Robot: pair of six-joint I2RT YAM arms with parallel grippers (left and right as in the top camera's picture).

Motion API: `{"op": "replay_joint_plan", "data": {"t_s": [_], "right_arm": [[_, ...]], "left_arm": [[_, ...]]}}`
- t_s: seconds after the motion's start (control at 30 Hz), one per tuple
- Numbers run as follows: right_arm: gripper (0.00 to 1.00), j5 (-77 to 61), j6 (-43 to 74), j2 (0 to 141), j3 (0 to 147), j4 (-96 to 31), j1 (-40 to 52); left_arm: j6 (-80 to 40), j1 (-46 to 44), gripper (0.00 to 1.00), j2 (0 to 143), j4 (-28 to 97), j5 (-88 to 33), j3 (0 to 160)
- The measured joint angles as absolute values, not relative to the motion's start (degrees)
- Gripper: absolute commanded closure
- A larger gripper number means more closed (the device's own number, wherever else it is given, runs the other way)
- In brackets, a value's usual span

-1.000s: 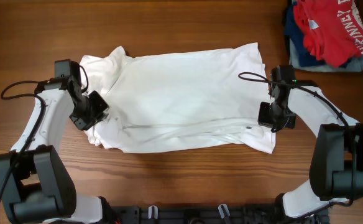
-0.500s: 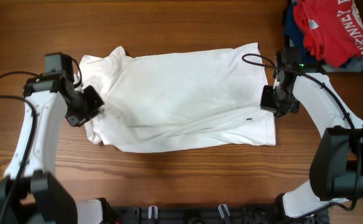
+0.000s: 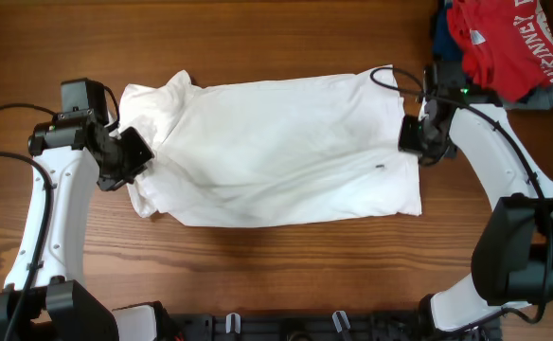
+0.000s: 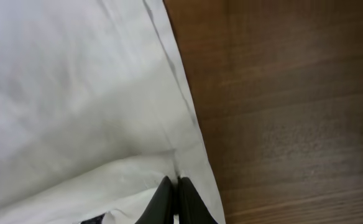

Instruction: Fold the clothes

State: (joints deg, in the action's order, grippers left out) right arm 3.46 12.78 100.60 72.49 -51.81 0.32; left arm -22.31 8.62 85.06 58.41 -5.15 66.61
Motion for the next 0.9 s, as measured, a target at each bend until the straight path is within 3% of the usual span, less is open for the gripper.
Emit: {"op": "replay_joint_plan", "data": {"t_s": [0.6, 0.67, 0.73, 0.77, 0.9], "right_arm": [[0.96, -1.0, 7.2, 100.6, 74.1, -46.2, -2.3], [0.96, -1.5, 7.2, 100.6, 74.1, -46.0, -2.3], [0.95, -1.7, 7.2, 100.6, 74.1, -45.4, -2.3], [0.95, -1.7, 7.2, 100.6, 74.1, -45.0, -2.3], [0.94, -2.0, 7.2, 100.6, 74.1, -43.3, -2.3]], "left_arm": [[-22.1, 8.6, 0.96, 87.7, 52.1, -3.3, 66.6], [-22.1, 8.6, 0.75, 89.8, 51.3, -3.3, 66.6], [-21.7, 8.6, 0.14, 91.1, 50.5, -3.3, 66.6], [-21.6, 8.6, 0.0, 91.7, 50.0, -3.3, 66.6], [-21.7, 8.6, 0.0, 92.7, 49.2, -3.3, 66.6]]}}
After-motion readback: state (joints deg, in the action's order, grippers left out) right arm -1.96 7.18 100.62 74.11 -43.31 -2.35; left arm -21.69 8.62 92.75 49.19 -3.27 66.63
